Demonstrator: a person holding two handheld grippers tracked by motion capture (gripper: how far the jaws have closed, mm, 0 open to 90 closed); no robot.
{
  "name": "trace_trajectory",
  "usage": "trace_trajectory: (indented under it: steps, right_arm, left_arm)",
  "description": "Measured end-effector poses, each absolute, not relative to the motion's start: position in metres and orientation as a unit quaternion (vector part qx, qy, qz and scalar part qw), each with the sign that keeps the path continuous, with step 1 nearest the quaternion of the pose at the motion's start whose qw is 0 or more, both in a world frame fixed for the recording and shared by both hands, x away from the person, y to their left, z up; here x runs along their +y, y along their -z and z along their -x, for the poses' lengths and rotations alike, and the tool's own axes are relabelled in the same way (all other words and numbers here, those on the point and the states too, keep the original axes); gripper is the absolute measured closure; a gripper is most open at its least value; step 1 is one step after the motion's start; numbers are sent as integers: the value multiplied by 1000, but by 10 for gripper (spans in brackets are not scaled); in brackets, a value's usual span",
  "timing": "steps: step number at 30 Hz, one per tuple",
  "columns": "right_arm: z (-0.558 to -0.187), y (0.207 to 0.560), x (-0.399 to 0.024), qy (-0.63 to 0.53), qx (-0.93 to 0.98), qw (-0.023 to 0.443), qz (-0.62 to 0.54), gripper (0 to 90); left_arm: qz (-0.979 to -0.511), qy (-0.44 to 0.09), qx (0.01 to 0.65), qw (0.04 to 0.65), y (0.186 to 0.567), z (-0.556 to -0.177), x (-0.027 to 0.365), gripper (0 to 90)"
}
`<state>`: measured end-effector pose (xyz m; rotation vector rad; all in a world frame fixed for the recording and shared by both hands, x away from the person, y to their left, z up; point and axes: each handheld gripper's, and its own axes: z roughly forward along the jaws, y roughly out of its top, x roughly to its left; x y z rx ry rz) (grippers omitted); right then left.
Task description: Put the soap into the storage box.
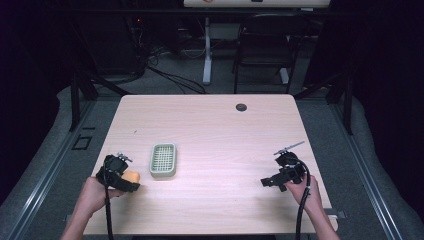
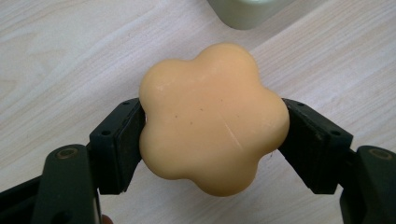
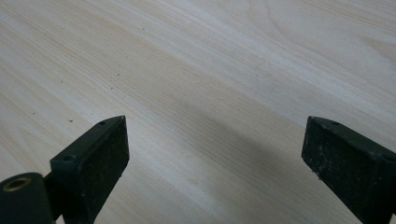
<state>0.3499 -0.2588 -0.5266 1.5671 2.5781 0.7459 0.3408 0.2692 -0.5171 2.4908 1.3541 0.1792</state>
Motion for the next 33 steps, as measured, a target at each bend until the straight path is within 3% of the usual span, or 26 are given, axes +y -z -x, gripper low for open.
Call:
trace_trajectory:
  steps: [33]
  right_arm:
    - [-350,527,-258,-242,830,19,-502,71]
  left_arm:
    - [-868,-56,466,159,508,-357,264,268]
